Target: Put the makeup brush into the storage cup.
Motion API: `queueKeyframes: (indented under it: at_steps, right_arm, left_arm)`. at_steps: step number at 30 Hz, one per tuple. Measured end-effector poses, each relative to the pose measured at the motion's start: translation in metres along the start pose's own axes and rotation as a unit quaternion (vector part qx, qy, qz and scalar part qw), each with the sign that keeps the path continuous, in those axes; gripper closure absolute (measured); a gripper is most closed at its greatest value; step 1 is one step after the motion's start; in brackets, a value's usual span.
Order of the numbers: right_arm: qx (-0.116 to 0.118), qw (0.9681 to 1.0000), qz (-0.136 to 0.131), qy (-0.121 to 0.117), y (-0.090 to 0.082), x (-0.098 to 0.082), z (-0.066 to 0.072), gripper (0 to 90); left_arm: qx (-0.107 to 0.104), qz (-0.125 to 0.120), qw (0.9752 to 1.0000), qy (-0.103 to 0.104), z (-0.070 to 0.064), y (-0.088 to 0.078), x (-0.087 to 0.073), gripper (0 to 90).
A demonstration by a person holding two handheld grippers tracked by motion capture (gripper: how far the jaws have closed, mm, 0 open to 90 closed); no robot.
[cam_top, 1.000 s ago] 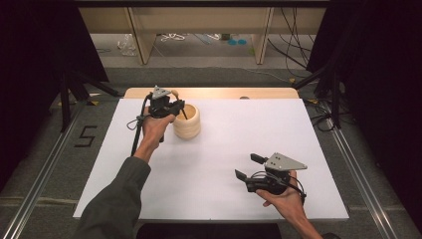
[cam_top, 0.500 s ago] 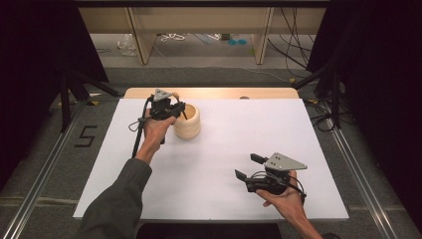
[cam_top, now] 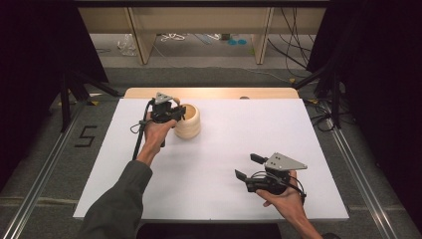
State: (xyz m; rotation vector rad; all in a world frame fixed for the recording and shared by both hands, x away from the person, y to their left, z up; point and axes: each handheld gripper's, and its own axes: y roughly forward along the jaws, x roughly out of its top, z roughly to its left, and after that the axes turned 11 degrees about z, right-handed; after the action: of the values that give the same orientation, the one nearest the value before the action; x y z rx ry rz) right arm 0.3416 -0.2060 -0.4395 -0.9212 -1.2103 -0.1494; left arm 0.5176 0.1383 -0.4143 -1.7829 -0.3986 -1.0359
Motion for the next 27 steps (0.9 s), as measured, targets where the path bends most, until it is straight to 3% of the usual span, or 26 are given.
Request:
queueKeyframes:
  at_steps: [6, 11, 15, 18, 22, 27]
  right_arm:
    - [0.001, 1.0000, 0.000, 0.000, 0.000, 0.000, 0.000, 22.5]
    - [0.003, 1.0000, 0.004, 0.004, 0.000, 0.000, 0.000, 22.6]
    - [0.005, 0.9999, 0.004, 0.008, 0.000, 0.000, 0.001, 22.6]
    - [0.003, 1.0000, 0.002, 0.003, 0.000, 0.000, 0.000, 22.6]
    - [0.008, 0.9999, 0.001, 0.009, 0.001, 0.000, 0.001, 22.5]
    - [-0.001, 1.0000, -0.002, 0.002, 0.001, 0.000, 0.000, 22.5]
  left_arm:
    - [0.028, -0.001, 0.9996, 0.001, 0.000, -0.001, -0.002, 42.5]
    - [0.050, -0.004, 0.9987, 0.001, 0.002, -0.007, -0.002, 28.5]
    - [0.062, -0.003, 0.9980, -0.002, 0.005, -0.013, -0.003, 22.9]
    - [0.056, -0.004, 0.9983, -0.018, 0.007, -0.018, -0.004, 22.2]
    - [0.055, -0.008, 0.9983, -0.019, 0.009, -0.026, -0.007, 21.2]
    - [0.050, -0.011, 0.9985, -0.022, 0.011, -0.034, -0.011, 20.1]
